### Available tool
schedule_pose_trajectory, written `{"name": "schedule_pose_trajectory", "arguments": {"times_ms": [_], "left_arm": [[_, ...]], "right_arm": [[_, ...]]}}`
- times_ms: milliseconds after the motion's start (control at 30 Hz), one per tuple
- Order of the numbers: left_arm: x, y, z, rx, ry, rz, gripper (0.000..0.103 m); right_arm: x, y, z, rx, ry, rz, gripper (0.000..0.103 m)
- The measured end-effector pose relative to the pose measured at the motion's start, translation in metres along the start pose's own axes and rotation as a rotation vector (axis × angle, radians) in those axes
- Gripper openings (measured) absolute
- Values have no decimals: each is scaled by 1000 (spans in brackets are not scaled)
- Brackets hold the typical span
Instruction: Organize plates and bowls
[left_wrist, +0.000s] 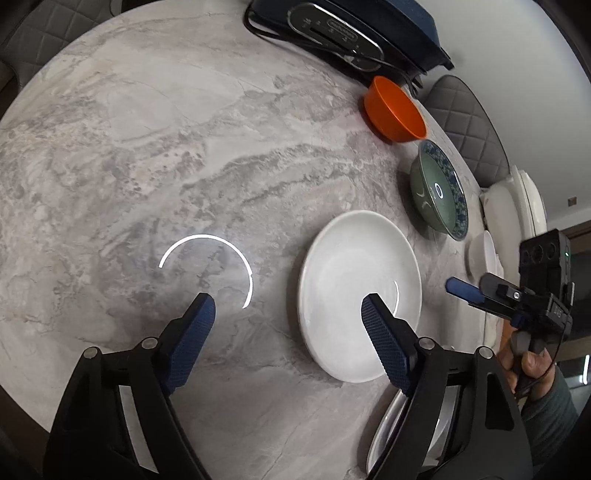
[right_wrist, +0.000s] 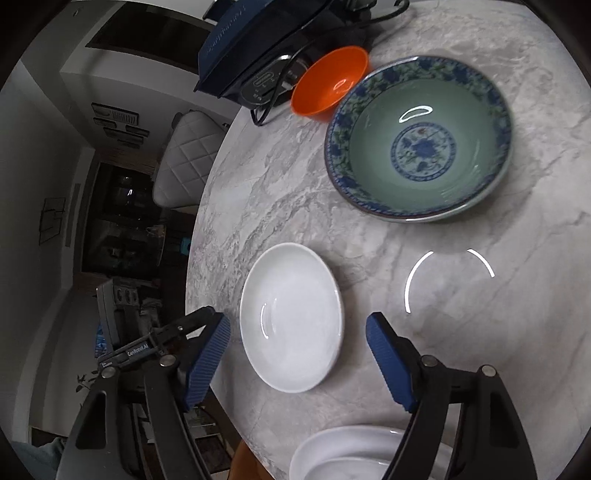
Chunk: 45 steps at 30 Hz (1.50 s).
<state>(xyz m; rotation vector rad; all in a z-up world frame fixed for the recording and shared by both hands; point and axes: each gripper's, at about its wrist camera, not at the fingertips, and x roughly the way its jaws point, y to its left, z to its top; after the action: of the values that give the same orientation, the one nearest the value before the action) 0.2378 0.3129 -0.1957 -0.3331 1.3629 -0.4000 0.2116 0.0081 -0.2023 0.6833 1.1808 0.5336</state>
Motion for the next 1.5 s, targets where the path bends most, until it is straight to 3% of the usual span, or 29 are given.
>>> {"name": "schedule_pose_trajectory", "arguments": {"times_ms": [267, 333, 400, 467, 600, 833, 900, 967, 1067, 1500], "left_arm": [[28, -11, 4, 47, 62, -70, 80], [32, -12, 8, 53, 71, -68, 73], [38, -13, 12, 59, 91, -76, 59], [42, -15, 13, 62, 105, -69, 55], [49, -13, 14, 40, 126, -84, 38], [52, -7, 11, 22, 150, -75, 37], [55, -7, 12, 26, 156, -70, 21], [59, -8, 11, 38, 168, -49, 12], [65, -12, 11, 44, 170, -22, 5], [58, -27, 16, 60, 156, -17, 5]], "right_arm": [[35, -15, 1, 26, 101, 22, 75], [39, -18, 3, 40, 114, 26, 72], [41, -20, 3, 55, 120, 48, 70], [42, -21, 5, 55, 126, 66, 65], [46, -25, 7, 51, 145, 74, 57], [46, -29, 10, 56, 155, 48, 50], [51, -29, 9, 54, 175, 12, 37], [54, -32, 9, 71, 185, -14, 19], [57, -37, 6, 84, 193, -38, 10], [53, -28, 3, 101, 177, -99, 10]]}}
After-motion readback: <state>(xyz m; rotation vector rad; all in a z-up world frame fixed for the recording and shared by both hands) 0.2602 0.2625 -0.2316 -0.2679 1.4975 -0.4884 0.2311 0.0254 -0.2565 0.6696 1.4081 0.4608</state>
